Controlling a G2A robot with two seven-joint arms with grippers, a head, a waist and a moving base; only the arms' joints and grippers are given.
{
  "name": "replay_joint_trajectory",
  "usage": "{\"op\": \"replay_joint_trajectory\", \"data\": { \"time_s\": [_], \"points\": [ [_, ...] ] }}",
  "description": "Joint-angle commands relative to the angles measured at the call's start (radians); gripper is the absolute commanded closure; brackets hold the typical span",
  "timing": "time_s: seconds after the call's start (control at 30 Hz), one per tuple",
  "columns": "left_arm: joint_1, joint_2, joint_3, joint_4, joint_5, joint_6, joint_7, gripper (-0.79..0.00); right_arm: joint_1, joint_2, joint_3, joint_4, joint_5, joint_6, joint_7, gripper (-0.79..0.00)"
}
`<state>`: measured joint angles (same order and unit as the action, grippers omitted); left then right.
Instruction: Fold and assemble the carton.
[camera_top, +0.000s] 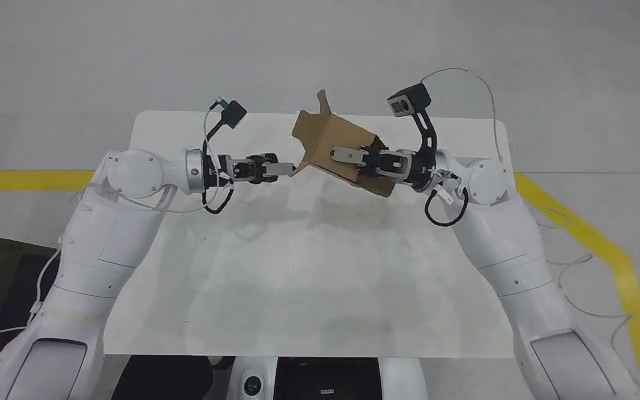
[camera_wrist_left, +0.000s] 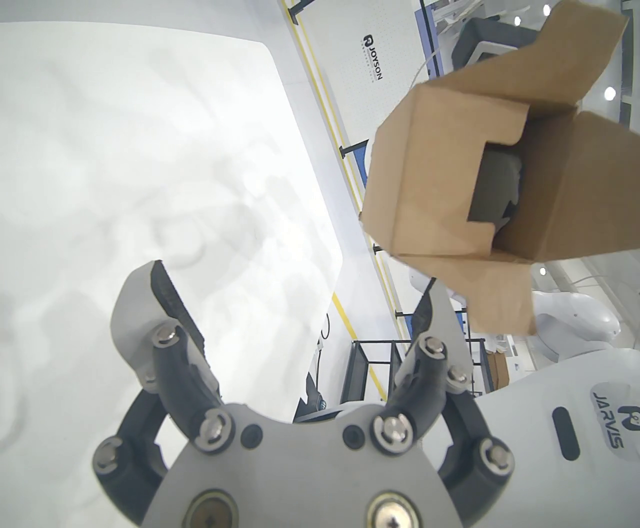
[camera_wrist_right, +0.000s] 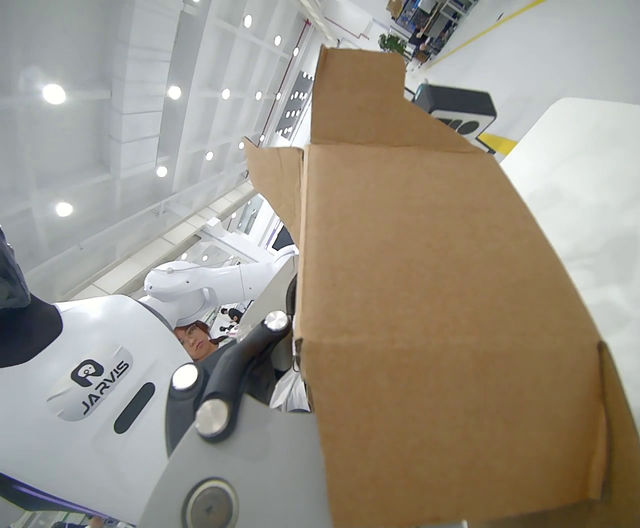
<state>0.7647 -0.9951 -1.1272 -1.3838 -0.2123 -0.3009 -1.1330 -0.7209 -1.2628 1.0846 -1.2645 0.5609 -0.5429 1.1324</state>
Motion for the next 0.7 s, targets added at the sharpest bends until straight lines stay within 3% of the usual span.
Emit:
{"op": "replay_joint_trajectory", "data": {
  "time_s": [0.0, 0.33, 0.67],
  "points": [
    [0.004, 0.000, 0.005, -0.008, 0.012, -0.002, 0.002, -0.785, -0.003, 0.000, 0.005, -0.001, -0.008, -0.004, -0.021, 0.000],
    [0.010, 0.002, 0.002, -0.043, -0.030, -0.004, -0.034, -0.785, -0.008, -0.005, -0.026, -0.005, -0.083, 0.007, -0.065, 0.000],
    [0.007, 0.007, -0.024, -0.033, -0.056, 0.001, -0.036, -0.785, -0.008, -0.004, -0.040, -0.005, -0.096, 0.034, -0.025, 0.000]
  ]
}}
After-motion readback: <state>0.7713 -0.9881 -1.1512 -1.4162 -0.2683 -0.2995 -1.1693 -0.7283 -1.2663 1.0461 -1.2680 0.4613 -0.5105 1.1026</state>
